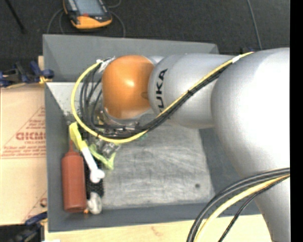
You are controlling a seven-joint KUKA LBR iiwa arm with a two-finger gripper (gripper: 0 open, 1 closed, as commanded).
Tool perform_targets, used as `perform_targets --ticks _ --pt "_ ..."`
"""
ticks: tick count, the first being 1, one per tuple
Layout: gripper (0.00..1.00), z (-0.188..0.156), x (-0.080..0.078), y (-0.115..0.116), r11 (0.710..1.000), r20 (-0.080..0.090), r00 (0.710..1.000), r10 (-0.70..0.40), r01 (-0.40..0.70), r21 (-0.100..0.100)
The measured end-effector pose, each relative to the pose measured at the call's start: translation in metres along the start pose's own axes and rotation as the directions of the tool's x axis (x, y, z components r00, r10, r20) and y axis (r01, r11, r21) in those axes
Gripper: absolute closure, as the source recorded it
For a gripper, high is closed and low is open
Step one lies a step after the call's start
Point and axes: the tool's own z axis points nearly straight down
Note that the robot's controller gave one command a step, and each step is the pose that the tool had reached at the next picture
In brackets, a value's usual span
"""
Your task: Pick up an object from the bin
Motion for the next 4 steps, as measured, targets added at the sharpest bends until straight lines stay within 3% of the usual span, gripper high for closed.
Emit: perform_targets --ticks 1,2,3,4 --pt "1.00 -0.029 0.020 -0.009 0.998 0.000 0.998 -0.068 0.068 -0.003" --pt "0.00 -0.077 0.020 -0.012 0.934 0.009 0.933 0.359 -0.359 -0.001" --pt "0.00 -0.079 0.019 -0.012 0.933 0.010 0.933 0.359 -0.359 -0.001" --pt "1.00 0.016 0.013 -0.021 0.998 0.009 0.998 -0.063 0.063 0.005"
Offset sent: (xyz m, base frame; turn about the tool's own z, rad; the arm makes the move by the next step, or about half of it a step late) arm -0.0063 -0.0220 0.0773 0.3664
